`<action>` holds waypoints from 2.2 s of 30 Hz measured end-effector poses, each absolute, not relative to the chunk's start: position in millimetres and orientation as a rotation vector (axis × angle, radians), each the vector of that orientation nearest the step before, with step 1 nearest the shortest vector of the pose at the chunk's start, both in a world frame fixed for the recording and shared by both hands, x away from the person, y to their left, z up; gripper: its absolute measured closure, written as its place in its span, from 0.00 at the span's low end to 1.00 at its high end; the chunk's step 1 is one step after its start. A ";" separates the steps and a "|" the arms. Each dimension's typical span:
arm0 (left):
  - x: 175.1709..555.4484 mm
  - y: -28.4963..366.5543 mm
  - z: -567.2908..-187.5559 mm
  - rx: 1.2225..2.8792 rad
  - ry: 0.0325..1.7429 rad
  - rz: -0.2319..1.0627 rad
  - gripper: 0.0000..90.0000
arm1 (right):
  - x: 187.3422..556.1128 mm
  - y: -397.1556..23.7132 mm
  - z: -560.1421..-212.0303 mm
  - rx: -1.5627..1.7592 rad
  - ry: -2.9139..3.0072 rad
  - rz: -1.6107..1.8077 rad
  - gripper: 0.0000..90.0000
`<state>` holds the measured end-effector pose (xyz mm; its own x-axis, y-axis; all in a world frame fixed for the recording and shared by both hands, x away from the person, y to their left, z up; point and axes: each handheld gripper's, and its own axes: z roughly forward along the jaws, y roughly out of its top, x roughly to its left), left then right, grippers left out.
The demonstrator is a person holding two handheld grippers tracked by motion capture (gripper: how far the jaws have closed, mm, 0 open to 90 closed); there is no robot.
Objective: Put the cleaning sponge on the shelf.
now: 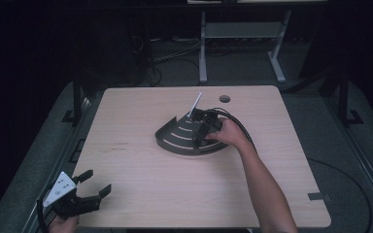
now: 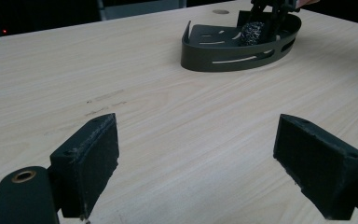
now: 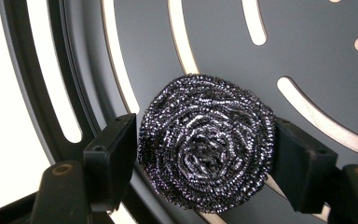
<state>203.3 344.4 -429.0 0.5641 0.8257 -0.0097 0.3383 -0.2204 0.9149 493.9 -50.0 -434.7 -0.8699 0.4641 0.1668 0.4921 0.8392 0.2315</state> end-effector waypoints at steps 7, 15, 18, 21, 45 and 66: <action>203.6 344.6 -429.8 1.800 0.963 0.610 0.15 | 494.6 -51.5 -429.6 -0.771 -2.915 -0.432 0.29; 204.3 343.9 -430.7 1.804 0.962 0.607 0.15 | 493.7 -59.7 -421.2 -0.785 -2.914 -0.455 0.27; 204.4 343.7 -430.7 1.804 0.961 0.606 0.15 | 491.9 -63.1 -415.7 -0.790 -2.917 -0.469 0.26; 203.6 343.7 -431.0 1.811 0.961 0.608 0.15 | 488.5 -65.6 -410.0 -0.789 -2.924 -0.470 0.25; 201.4 343.7 -431.0 1.813 0.964 0.616 0.15 | 469.8 -87.8 -393.3 -0.812 -2.936 -0.524 0.23; 201.4 342.6 -431.1 1.813 0.963 0.616 0.15 | 449.7 -101.9 -387.6 -0.800 -2.935 -0.603 0.23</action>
